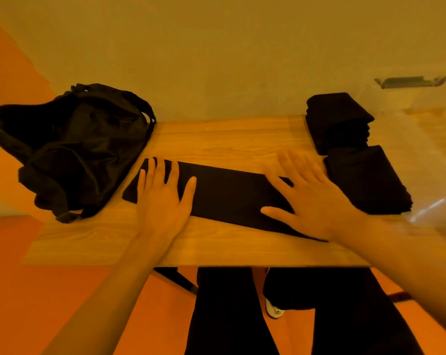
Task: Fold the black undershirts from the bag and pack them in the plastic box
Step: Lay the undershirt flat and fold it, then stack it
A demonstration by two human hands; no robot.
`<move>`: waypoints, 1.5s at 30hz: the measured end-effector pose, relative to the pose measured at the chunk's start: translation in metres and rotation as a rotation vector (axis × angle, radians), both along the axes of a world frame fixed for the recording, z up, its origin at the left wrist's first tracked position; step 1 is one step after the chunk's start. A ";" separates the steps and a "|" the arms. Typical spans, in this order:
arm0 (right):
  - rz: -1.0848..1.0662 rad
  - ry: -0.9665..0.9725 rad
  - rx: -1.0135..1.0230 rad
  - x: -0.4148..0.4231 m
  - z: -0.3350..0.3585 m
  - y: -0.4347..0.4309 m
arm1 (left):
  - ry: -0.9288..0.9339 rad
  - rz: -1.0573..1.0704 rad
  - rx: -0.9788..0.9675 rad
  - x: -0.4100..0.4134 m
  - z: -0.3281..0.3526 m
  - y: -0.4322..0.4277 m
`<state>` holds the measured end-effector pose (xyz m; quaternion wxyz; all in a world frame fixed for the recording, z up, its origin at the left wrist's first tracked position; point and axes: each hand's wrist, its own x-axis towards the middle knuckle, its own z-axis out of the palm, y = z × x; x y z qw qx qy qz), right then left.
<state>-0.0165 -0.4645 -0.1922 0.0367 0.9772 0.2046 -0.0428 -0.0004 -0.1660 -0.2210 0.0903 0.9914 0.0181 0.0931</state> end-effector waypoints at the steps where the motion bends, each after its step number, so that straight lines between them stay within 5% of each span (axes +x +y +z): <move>1: 0.122 0.029 -0.011 0.012 0.004 0.000 | 0.032 0.023 -0.047 -0.003 0.002 -0.011; 4: 0.274 0.183 -0.028 0.035 -0.006 -0.001 | 0.219 0.095 -0.078 0.008 0.000 -0.033; 10: 0.066 0.132 0.101 0.007 -0.031 -0.004 | 0.281 0.088 0.121 0.024 -0.015 -0.029; 23: -0.486 -0.053 0.226 -0.058 -0.040 0.049 | 0.226 -0.547 0.261 0.131 -0.004 -0.069; 26: -0.359 -0.092 0.211 -0.050 -0.017 0.032 | 0.168 -0.566 0.222 0.138 0.002 -0.072; 28: -0.075 -0.014 0.193 -0.033 -0.003 0.016 | 0.078 -0.447 0.189 0.136 0.004 -0.076; 32: 0.399 0.165 0.022 -0.006 -0.010 0.009 | 0.244 -0.251 0.205 0.138 -0.003 -0.093; 45: 0.089 0.071 0.201 -0.031 -0.034 0.034 | 0.255 -0.570 0.273 0.189 -0.006 -0.126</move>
